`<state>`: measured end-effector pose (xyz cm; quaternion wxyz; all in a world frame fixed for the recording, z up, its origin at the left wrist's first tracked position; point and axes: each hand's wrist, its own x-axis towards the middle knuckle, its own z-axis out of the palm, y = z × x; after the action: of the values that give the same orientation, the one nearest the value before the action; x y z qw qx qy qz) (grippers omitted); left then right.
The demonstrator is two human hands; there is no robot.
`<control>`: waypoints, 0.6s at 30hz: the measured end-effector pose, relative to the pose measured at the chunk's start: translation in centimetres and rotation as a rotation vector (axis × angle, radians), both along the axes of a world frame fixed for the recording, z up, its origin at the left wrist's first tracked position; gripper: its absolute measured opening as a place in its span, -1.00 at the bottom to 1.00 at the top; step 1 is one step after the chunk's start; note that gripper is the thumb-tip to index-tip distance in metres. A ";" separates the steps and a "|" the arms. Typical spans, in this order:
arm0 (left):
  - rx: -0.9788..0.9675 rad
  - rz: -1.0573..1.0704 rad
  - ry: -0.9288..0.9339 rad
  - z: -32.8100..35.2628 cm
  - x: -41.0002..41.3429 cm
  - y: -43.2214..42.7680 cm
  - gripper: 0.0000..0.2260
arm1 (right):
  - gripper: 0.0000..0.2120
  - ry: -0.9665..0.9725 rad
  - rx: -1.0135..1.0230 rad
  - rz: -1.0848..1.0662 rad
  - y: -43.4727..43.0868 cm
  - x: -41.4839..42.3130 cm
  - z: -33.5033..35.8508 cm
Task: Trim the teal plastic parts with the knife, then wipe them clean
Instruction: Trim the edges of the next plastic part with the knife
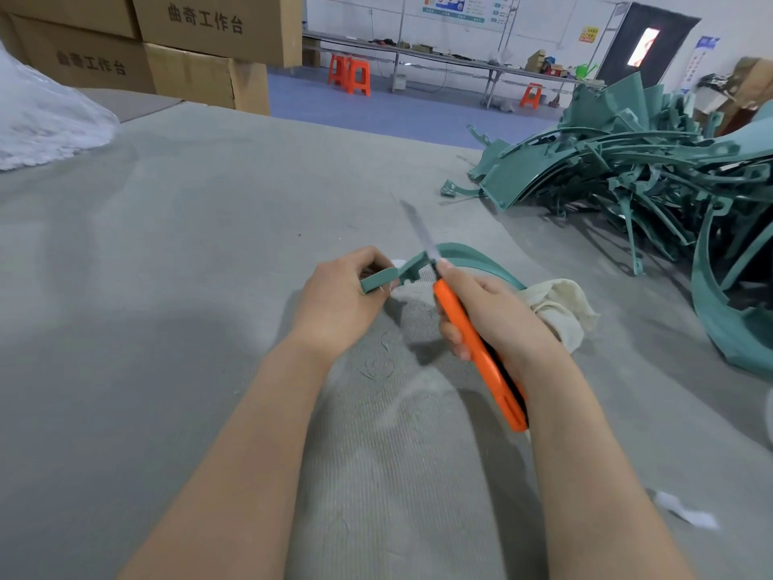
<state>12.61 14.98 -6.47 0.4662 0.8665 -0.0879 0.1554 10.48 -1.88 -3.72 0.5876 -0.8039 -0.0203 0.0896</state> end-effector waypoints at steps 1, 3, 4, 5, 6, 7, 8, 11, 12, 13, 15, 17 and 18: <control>-0.003 0.001 -0.005 0.0 0.1 0.0 -0.87 | -0.57 -0.011 0.034 0.044 0.6 -0.1 0.1; -0.031 -0.004 -0.008 0.0 0.2 0.1 -0.81 | -0.57 -0.037 0.057 0.100 1.4 -0.4 0.3; -0.033 -0.008 -0.006 0.0 0.2 0.1 -0.81 | -0.57 -0.048 0.050 0.112 1.5 -0.4 0.4; -0.024 -0.010 -0.002 0.1 0.2 0.1 -0.83 | -0.57 -0.057 0.042 0.112 1.4 -0.5 0.4; -0.016 -0.010 0.001 0.1 0.1 0.1 -0.86 | -0.56 -0.062 0.037 0.096 1.1 -0.5 0.4; -0.018 -0.008 0.003 0.0 0.1 0.0 -0.87 | -0.56 -0.064 0.033 0.059 0.7 -0.4 0.3; -0.026 -0.005 0.007 0.0 0.1 0.0 -0.87 | -0.55 -0.063 0.033 0.004 0.2 -0.2 0.3; -0.028 0.008 0.019 0.0 0.0 0.0 -0.80 | -0.53 -0.050 0.033 -0.150 -0.9 0.4 0.1; -0.027 0.008 0.023 0.1 0.0 0.0 -0.79 | -0.53 -0.041 0.038 -0.181 -1.2 0.5 0.0; -0.027 0.005 0.026 0.1 0.0 0.0 -0.79 | -0.52 -0.032 0.038 -0.202 -1.5 0.6 -0.1; -0.026 -0.004 0.026 0.0 0.0 0.1 -0.84 | -0.52 -0.017 0.004 -0.215 -1.8 0.7 -0.2; -0.030 -0.016 0.019 -0.1 0.0 0.2 -0.89 | -0.52 -0.010 -0.045 -0.207 -1.7 0.6 -0.2; -0.029 -0.019 0.016 -0.1 0.0 0.3 -0.92 | -0.52 -0.007 -0.063 -0.201 -1.7 0.5 -0.1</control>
<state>12.57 15.29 -6.56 0.4809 0.8599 -0.0902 0.1452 11.00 -3.53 -3.85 0.5679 -0.8204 0.0612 0.0279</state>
